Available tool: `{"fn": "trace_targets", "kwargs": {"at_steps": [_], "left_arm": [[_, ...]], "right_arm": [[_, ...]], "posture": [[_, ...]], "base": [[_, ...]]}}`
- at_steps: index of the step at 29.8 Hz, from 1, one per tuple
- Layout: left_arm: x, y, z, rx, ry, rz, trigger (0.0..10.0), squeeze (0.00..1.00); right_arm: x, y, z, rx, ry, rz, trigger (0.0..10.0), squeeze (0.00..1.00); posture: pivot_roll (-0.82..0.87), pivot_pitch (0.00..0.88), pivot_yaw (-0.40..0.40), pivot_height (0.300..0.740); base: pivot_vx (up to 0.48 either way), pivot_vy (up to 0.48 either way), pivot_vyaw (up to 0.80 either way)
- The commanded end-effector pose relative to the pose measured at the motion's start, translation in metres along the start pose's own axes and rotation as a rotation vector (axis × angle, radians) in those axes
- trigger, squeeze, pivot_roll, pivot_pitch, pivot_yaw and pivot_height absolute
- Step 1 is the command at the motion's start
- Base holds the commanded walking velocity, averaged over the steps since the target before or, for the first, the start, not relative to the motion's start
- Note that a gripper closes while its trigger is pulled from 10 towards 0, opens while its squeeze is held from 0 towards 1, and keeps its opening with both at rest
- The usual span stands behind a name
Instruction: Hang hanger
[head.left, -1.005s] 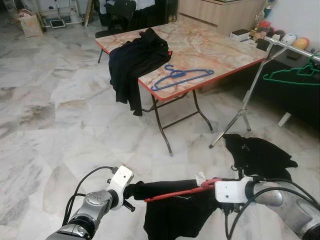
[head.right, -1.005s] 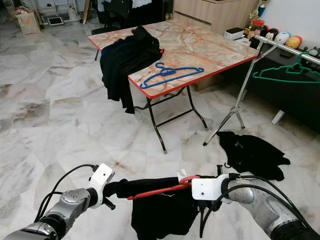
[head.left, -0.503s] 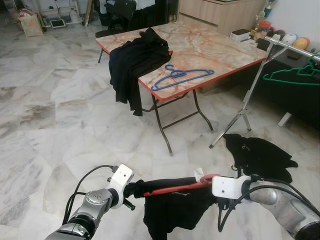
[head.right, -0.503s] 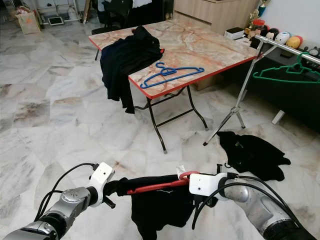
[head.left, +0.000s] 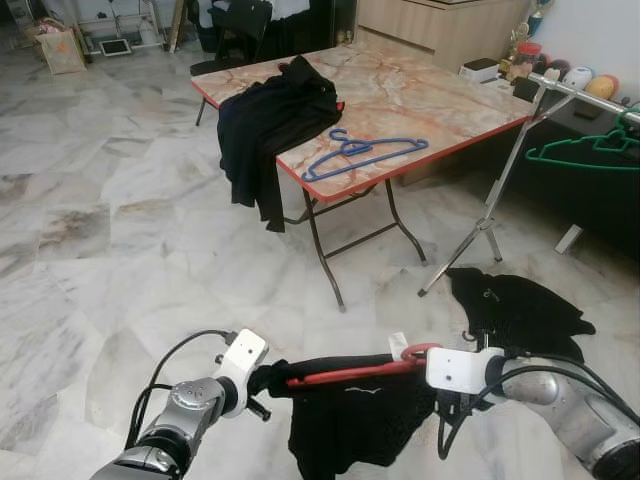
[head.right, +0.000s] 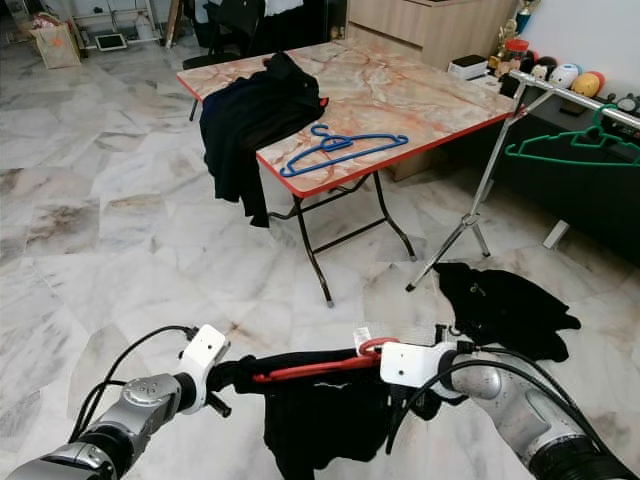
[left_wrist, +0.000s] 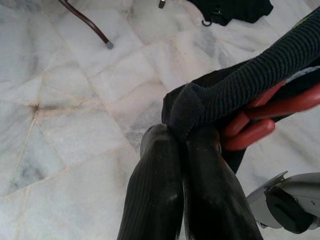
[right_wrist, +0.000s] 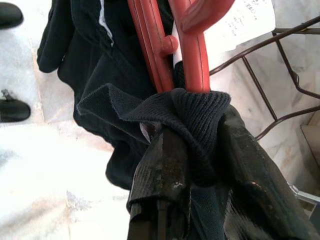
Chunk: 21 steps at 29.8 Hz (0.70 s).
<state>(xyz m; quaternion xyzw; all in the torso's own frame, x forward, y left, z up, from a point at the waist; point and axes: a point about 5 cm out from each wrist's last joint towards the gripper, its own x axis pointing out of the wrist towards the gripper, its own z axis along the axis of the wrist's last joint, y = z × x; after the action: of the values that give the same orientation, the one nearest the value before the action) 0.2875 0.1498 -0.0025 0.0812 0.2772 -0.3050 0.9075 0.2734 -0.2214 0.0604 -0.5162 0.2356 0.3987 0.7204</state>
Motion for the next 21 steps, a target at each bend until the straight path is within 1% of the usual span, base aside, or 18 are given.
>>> {"fn": "trace_targets", "kwargs": {"at_steps": [1, 3, 5, 8, 10, 11, 13, 16, 17, 18, 19, 21], "left_arm": [[-0.012, 0.016, -0.010, 0.001, 0.046, 0.064, 10.0, 0.00], [-0.012, 0.017, -0.010, -0.002, 0.043, 0.066, 10.0, 0.00], [-0.011, 0.017, -0.008, -0.004, 0.037, 0.065, 10.0, 0.00], [-0.011, 0.017, -0.006, -0.004, 0.029, 0.066, 10.0, 0.00], [-0.010, 0.019, 0.001, -0.009, 0.000, 0.074, 10.0, 0.00], [-0.009, 0.019, 0.002, -0.008, -0.004, 0.075, 10.0, 0.00], [-0.008, 0.020, 0.007, -0.017, -0.025, 0.067, 10.0, 0.00], [-0.006, 0.021, 0.020, -0.031, -0.078, 0.057, 10.0, 0.00], [-0.006, 0.021, 0.020, -0.031, -0.078, 0.057, 10.0, 0.00], [-0.006, 0.021, 0.024, -0.037, -0.093, 0.054, 10.0, 0.00], [-0.004, 0.021, 0.031, -0.047, -0.121, 0.041, 10.0, 0.00], [-0.003, 0.021, 0.036, -0.056, -0.144, 0.024, 10.0, 0.00]], "right_arm": [[-0.014, -0.010, -0.026, 0.007, 0.131, -0.044, 10.0, 0.00], [-0.012, -0.010, -0.027, 0.018, 0.160, -0.065, 10.0, 0.00], [-0.011, -0.010, -0.029, 0.010, 0.188, -0.069, 10.0, 0.00], [-0.010, -0.009, -0.030, 0.009, 0.206, -0.067, 10.0, 0.00], [-0.007, -0.007, -0.033, 0.032, 0.248, -0.075, 10.0, 0.00], [-0.007, -0.007, -0.033, 0.032, 0.251, -0.075, 10.0, 0.00], [-0.005, -0.006, -0.032, 0.052, 0.258, -0.092, 10.0, 0.00], [-0.001, -0.006, -0.031, 0.092, 0.277, -0.134, 10.0, 0.00], [-0.001, -0.006, -0.031, 0.092, 0.277, -0.134, 10.0, 0.00], [0.001, -0.005, -0.028, 0.113, 0.265, -0.139, 10.0, 0.00], [0.004, -0.004, -0.024, 0.155, 0.245, -0.148, 10.0, 0.00], [0.006, -0.003, -0.020, 0.182, 0.237, -0.159, 10.0, 0.00]], "posture": [[-0.08, 0.000, -0.031, 0.740], [-0.08, 0.000, -0.031, 0.740], [-0.08, 0.000, -0.031, 0.740], [-0.08, 0.000, -0.031, 0.740], [-0.07, 0.000, -0.032, 0.740], [-0.07, 0.000, -0.032, 0.740], [-0.07, 0.000, -0.032, 0.740], [-0.07, 0.000, -0.033, 0.740], [-0.07, 0.000, -0.033, 0.740], [-0.07, 0.000, -0.034, 0.740], [-0.07, 0.000, -0.034, 0.740], [-0.07, 0.000, -0.034, 0.740]], "base": [[0.000, 0.000, 0.00], [0.000, 0.000, 0.00], [0.000, 0.000, 0.00], [0.000, 0.000, 0.00], [0.000, 0.000, 0.00], [0.000, 0.000, 0.00], [0.000, 0.000, 0.00], [0.000, 0.000, 0.00], [0.000, 0.000, 0.00], [0.000, 0.000, 0.00], [0.000, 0.000, 0.00], [0.000, 0.000, 0.00]]}}
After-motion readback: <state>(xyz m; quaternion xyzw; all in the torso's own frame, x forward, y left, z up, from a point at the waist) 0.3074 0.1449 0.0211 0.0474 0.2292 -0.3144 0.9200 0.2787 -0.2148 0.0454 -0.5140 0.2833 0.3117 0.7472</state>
